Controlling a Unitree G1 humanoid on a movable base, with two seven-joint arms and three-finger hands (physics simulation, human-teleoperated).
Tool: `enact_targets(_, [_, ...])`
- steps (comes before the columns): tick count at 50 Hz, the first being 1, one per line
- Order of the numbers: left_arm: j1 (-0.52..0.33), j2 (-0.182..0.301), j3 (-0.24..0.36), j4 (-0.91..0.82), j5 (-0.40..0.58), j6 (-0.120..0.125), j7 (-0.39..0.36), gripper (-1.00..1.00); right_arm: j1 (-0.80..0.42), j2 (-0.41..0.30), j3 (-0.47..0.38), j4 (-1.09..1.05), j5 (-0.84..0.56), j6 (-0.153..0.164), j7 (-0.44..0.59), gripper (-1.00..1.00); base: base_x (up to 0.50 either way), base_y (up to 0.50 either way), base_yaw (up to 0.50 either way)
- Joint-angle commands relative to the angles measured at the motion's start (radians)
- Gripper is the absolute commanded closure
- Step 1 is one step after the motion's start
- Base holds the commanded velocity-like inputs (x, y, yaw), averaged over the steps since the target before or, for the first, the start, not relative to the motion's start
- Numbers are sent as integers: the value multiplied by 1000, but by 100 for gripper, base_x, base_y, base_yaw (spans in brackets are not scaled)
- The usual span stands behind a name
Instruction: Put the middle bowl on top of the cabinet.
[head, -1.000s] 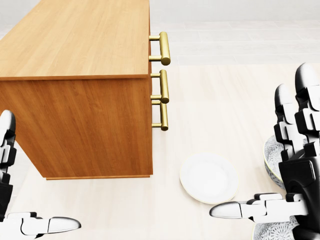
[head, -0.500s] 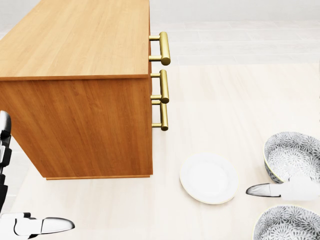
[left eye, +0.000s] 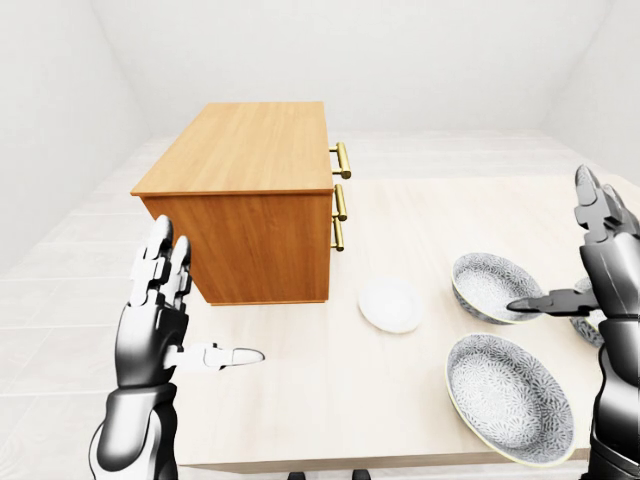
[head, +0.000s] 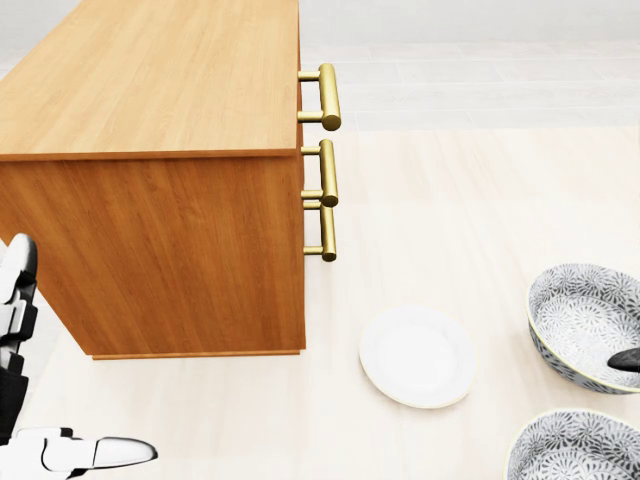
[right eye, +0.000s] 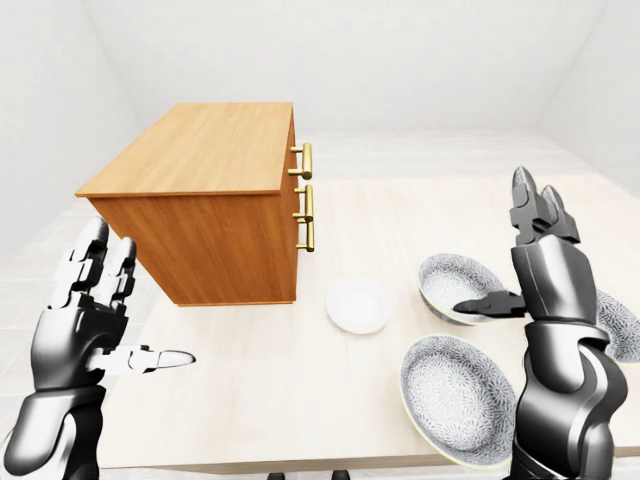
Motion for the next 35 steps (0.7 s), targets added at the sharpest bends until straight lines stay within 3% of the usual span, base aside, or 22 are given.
enact_targets(1, [-8, 6, 5, 24, -3, 0, -2, -100, -33, -99, -56, 134, -170, -68, -40, -100, 0, 0, 0])
enact_targets(4, [0, 4, 1, 31, 5, 0, -3, -100, -46, -129, -63, 177, -218, -86, -64, -100, 0, 0, 0])
enact_targets(9, [0, 4, 1, 32, 5, 0, -4, -100, -66, -164, -86, 197, -244, -84, -53, -100, 0, 0, 0])
enact_targets(18, [0, 6, 13, 8, -11, 0, -7, -100, -77, -215, -76, 291, -365, -110, -104, -100, 0, 0, 0])
enact_targets(35, [2, 1, 20, -29, -8, 0, -13, -100, -62, -233, -88, 343, -400, -122, -101, -100, 0, 0, 0])
